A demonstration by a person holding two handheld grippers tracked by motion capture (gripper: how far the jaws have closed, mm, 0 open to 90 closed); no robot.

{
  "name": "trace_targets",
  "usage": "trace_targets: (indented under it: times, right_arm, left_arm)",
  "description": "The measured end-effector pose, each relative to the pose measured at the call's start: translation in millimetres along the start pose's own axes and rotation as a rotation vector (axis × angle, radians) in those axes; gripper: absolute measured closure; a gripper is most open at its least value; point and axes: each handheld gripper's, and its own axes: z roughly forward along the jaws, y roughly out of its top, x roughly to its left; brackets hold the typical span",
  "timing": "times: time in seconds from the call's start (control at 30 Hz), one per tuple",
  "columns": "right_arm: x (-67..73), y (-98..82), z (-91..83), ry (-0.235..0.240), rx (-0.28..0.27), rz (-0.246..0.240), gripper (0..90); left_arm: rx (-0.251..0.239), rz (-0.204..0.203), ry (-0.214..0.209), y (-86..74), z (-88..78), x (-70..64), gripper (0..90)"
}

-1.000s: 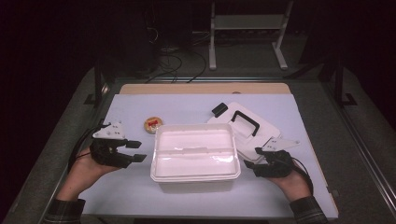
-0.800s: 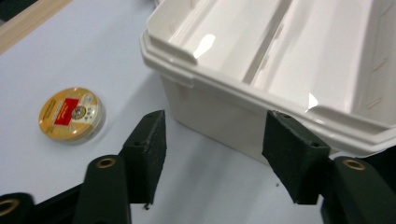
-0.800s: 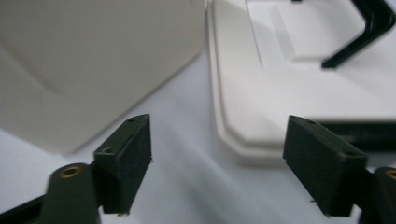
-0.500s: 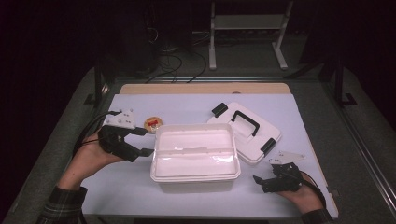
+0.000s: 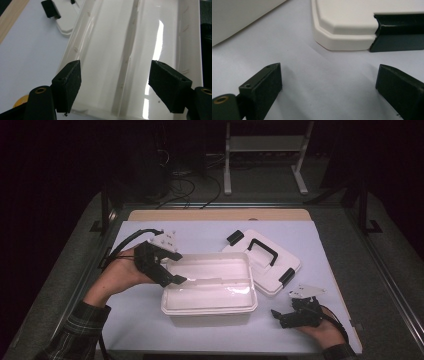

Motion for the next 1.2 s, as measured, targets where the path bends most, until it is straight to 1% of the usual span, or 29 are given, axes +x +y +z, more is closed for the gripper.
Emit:
trace_targets:
  times: [0.07, 0.1, 0.13, 0.17, 0.2, 0.23, 0.27, 0.4, 0.5, 0.57, 0.6, 0.67, 0.7, 0.77, 0.87, 0.9, 0.93, 1.07, 1.2]
  right_arm:
    - [-1.9, 0.0, 0.6, 0.013, 0.006, 0.015, 6.2]
    - [-1.8, -0.2, 0.6, 0.012, 0.005, 0.014, 6.2]
    - [-1.8, -0.2, 0.5, 0.013, 0.006, 0.015, 6.2]
    - [-1.9, -0.2, 0.5, 0.013, 0.006, 0.015, 6.2]
    - [-1.9, -0.2, 0.5, 0.013, 0.006, 0.015, 6.2]
    - [-1.9, -0.3, 0.5, 0.013, 0.005, 0.014, 6.2]
    - [-1.9, -0.3, 0.5, 0.013, 0.005, 0.014, 6.2]
    - [-2.0, -0.4, 0.5, 0.013, 0.005, 0.014, 6.2]
    - [-2.0, -0.5, 0.5, 0.013, 0.004, 0.014, 6.2]
    - [-2.1, -0.5, 0.5, 0.013, 0.004, 0.014, 6.2]
    - [-2.1, -0.5, 0.5, 0.013, 0.003, 0.014, 6.2]
    - [-2.1, -0.5, 0.5, 0.013, 0.004, 0.014, 6.2]
    - [-2.1, -0.5, 0.5, 0.013, 0.004, 0.014, 6.2]
    - [-2.1, -0.6, 0.5, 0.013, 0.003, 0.014, 6.2]
    - [-2.1, -0.6, 0.6, 0.013, 0.003, 0.014, 6.2]
    - [-2.1, -0.6, 0.6, 0.013, 0.003, 0.014, 6.2]
    - [-2.1, -0.6, 0.6, 0.013, 0.003, 0.014, 6.2]
    - [-2.2, -0.6, 0.6, 0.014, 0.003, 0.014, 6.2]
    - [-2.3, -0.6, 0.6, 0.015, 0.003, 0.014, 6.2]
  left_arm:
    - [0.017, 0.008, -0.008, 4.9, 4.5, -0.7, 25.2]
    - [0.028, 0.016, -0.015, 9.1, 7.9, -0.8, 26.0]
    - [0.028, 0.016, -0.015, 9.1, 7.9, -0.8, 27.0]
    - [0.040, 0.031, -0.019, 12.1, 9.9, -0.3, 27.6]
    - [0.046, 0.034, -0.021, 13.9, 11.2, -0.3, 27.6]
    - [0.048, 0.039, -0.032, 18.8, 15.7, -1.1, 28.2]
    - [0.048, 0.039, -0.032, 18.8, 15.7, -1.1, 29.4]
    - [0.056, 0.055, -0.045, 27.8, 23.2, -2.4, 31.4]
    - [0.076, 0.065, -0.054, 33.4, 29.6, -3.7, 36.0]
    - [0.086, 0.081, -0.063, 36.2, 34.6, -3.9, 38.7]
    - [0.089, 0.078, -0.065, 37.4, 37.2, -4.7, 41.6]
    - [0.102, 0.087, -0.067, 39.7, 42.0, -6.1, 47.0]
    - [0.106, 0.089, -0.069, 40.6, 43.8, -6.7, 47.0]
    - [0.123, 0.100, -0.074, 43.6, 49.4, -8.8, 50.9]
    - [0.156, 0.115, -0.068, 47.4, 59.4, -12.3, 56.4]
    - [0.156, 0.115, -0.068, 47.4, 59.4, -12.3, 58.8]
    - [0.164, 0.117, -0.068, 47.9, 61.6, -12.8, 58.8]
    - [0.180, 0.117, -0.060, 50.3, 67.4, -13.5, 66.8]
    - [0.186, 0.117, -0.067, 50.6, 69.3, -13.6, 71.6]
